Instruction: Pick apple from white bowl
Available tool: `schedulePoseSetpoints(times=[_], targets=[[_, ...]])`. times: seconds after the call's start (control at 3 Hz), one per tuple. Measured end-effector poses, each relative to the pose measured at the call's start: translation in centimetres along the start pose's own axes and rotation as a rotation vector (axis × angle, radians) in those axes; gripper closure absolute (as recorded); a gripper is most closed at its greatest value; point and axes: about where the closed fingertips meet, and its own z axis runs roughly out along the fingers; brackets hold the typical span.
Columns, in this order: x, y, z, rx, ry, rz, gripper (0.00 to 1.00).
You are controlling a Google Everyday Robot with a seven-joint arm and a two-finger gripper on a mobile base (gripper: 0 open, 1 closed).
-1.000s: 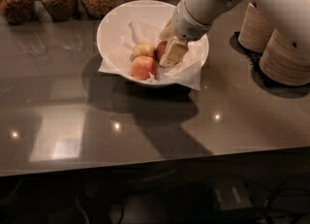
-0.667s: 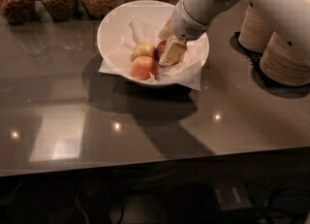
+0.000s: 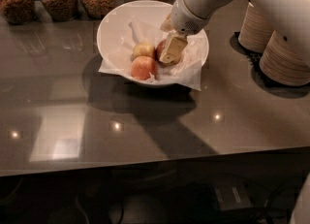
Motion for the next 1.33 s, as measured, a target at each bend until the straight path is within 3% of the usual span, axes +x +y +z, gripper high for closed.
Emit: schedulePoseSetpoints(times=[0.67, 1.33], targets=[[0.7, -0.8, 0.4, 0.005, 0.021, 0.015, 0.32], [1.5, 0.7, 0.8, -0.023, 0.032, 0.013, 0.35]])
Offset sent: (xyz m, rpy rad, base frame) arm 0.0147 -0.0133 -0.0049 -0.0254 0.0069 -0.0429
